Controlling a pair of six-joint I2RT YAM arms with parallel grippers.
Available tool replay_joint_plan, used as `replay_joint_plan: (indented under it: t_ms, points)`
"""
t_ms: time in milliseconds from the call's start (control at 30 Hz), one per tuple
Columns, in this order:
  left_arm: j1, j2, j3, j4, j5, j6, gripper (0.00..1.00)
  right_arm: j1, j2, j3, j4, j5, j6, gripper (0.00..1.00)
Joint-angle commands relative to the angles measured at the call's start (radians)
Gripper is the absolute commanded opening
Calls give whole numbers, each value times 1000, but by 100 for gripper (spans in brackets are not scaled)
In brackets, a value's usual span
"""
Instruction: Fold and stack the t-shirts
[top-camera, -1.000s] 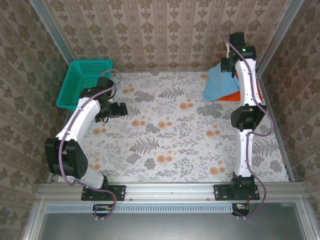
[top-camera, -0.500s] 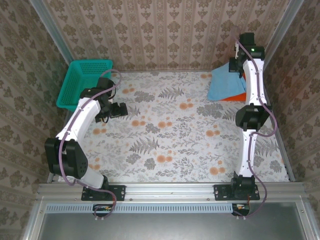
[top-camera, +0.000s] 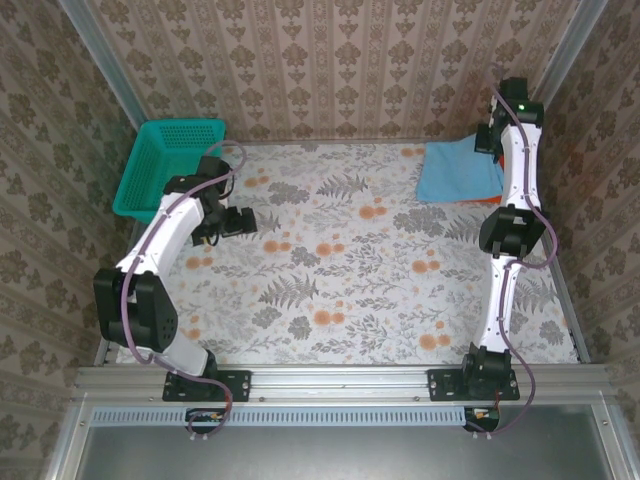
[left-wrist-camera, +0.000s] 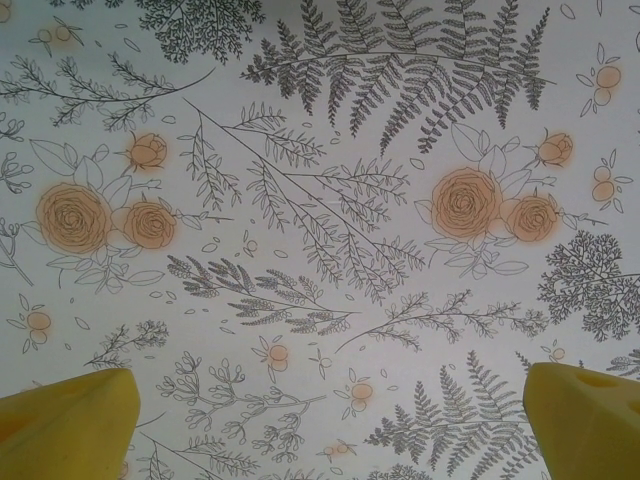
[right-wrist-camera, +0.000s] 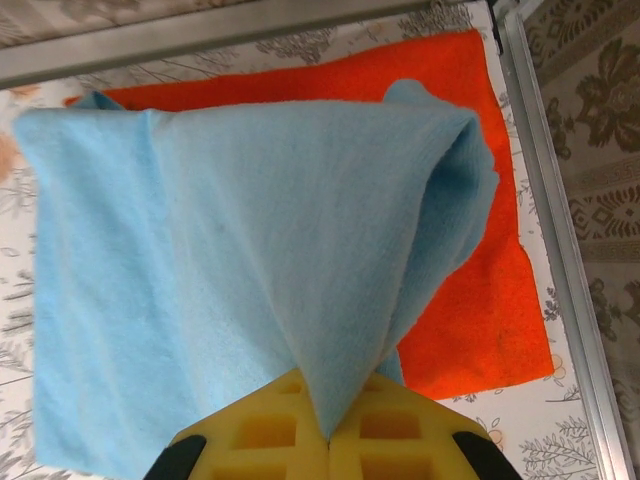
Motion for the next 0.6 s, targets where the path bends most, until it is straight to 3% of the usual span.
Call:
replay_joint_plan:
  t_ms: [0, 167, 233, 333, 433, 500, 567]
  points:
    - [9, 24, 33, -22, 22, 30, 100, -24, 27, 69, 14, -3, 16, 0]
    - [10, 63, 62, -32, 30, 43, 100, -72, 61, 73, 63, -16, 21, 0]
    - [9, 75, 66, -35, 32, 46, 100, -86, 76, 73, 94, -10, 25, 8]
    - [9, 92, 73, -34, 41, 47, 100, -95, 99, 74, 134, 97, 50, 41]
    - [6, 97, 76, -33, 50, 48, 100, -104, 102, 78, 160, 169, 107, 67]
    - [3, 94, 76, -30, 54, 50, 100, -108, 93, 83, 156, 178, 165, 99]
    - [-1, 88, 79, -29, 50, 54, 100, -107, 83, 85, 142, 175, 201, 99]
